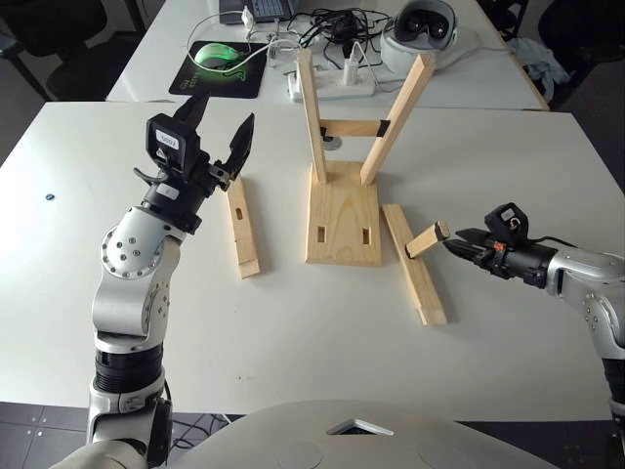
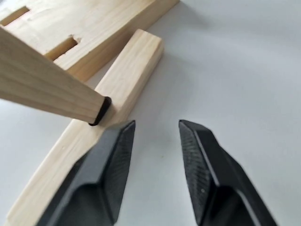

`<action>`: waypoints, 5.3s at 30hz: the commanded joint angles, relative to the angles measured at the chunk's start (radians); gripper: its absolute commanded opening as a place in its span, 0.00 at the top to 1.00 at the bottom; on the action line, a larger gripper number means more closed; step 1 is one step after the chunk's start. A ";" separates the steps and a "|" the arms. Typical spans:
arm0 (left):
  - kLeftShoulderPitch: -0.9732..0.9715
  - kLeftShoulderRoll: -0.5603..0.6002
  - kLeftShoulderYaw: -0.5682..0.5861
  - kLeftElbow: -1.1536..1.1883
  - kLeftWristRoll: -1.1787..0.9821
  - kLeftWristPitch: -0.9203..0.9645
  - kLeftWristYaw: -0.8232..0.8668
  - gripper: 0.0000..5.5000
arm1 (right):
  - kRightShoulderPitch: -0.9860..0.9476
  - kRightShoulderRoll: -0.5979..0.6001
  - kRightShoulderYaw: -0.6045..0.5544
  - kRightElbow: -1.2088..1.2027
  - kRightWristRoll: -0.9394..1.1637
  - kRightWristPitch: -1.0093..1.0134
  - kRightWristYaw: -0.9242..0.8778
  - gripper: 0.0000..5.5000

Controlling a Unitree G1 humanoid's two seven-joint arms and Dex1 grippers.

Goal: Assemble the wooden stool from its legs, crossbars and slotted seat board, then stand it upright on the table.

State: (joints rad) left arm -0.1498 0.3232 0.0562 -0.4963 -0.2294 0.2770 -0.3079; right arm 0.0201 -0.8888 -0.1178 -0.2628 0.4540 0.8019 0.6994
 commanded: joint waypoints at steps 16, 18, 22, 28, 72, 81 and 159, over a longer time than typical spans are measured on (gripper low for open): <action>0.112 -0.031 -0.004 -0.106 0.047 0.017 0.072 0.42 | -0.063 -0.101 0.014 -0.220 0.162 0.475 0.055 0.36; 0.111 -0.027 0.000 -0.108 0.044 0.022 0.068 0.42 | -0.054 -0.099 0.021 -0.239 0.148 0.487 0.030 0.36; 0.104 -0.018 0.011 -0.107 0.037 0.032 0.058 0.42 | -0.039 -0.047 0.043 -0.326 0.119 0.507 -0.070 0.36; 0.081 0.008 0.021 -0.101 0.013 0.062 0.026 0.42 | 0.046 0.044 0.027 -0.444 0.114 0.596 -0.183 0.36; -0.027 0.003 0.102 0.036 -0.203 0.124 -0.077 0.42 | 0.118 0.227 -0.054 -0.117 -0.091 0.204 -0.340 0.61; -0.047 -0.019 0.242 0.100 -0.426 0.180 -0.068 0.42 | -0.075 0.146 -0.228 0.269 0.110 -0.038 0.073 0.61; -0.501 0.117 0.213 0.534 -1.199 0.920 -0.347 0.42 | -0.304 0.271 -0.021 0.002 0.815 0.298 0.279 0.62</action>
State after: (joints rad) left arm -0.6321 0.4294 0.2577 0.0284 -1.4153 1.1856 -0.6694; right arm -0.2761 -0.6031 -0.1417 -0.2559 1.2816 1.1121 0.9632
